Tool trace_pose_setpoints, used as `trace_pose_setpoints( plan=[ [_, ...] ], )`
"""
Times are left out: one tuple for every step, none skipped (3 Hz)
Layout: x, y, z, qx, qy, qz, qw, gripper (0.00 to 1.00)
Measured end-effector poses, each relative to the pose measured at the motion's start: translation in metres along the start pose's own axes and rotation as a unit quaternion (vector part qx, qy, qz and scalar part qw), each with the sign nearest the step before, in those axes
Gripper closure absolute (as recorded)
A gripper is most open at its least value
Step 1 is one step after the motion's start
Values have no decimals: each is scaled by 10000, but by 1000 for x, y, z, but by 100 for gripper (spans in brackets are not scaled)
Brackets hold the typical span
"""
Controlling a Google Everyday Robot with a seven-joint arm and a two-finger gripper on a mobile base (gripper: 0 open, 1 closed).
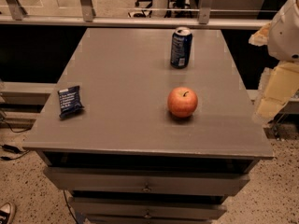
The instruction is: Move apple near rxbar blueberry
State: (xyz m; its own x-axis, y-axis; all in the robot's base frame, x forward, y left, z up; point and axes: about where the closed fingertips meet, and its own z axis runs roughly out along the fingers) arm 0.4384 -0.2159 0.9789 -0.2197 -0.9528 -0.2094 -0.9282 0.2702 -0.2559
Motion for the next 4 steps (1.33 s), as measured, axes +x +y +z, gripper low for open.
trace_pose_setpoints(
  plan=[
    [0, 0, 0, 0, 0, 0, 10000, 0],
    [-3, -6, 14, -21, -193, 70, 9998, 0],
    [-18, -20, 59, -115, -872, 190, 9959, 0],
    [-36, -29, 91, -169, -1476, 213, 9887, 0]
  ],
)
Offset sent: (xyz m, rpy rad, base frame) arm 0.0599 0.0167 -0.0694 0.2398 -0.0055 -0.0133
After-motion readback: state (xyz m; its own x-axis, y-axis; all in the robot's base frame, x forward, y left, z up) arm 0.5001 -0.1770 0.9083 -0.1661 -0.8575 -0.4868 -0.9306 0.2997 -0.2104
